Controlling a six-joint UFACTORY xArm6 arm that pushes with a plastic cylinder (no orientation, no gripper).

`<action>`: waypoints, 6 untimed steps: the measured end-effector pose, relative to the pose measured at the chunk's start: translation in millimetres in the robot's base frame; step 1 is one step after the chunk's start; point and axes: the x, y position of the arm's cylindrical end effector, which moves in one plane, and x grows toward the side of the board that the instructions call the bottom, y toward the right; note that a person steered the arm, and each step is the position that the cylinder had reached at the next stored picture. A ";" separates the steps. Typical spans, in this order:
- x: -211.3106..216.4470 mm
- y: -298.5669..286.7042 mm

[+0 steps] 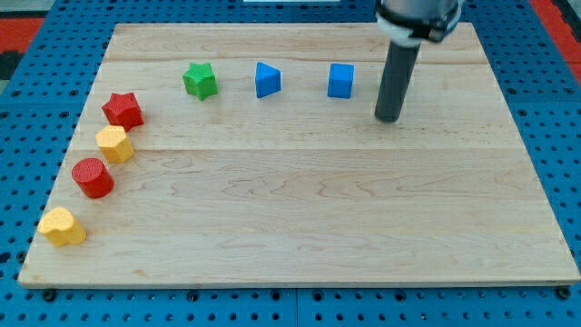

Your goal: Push the green circle into the blue cube

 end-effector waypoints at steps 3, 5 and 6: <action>-51.2 50.6; -15.5 -2.1; -35.2 -37.5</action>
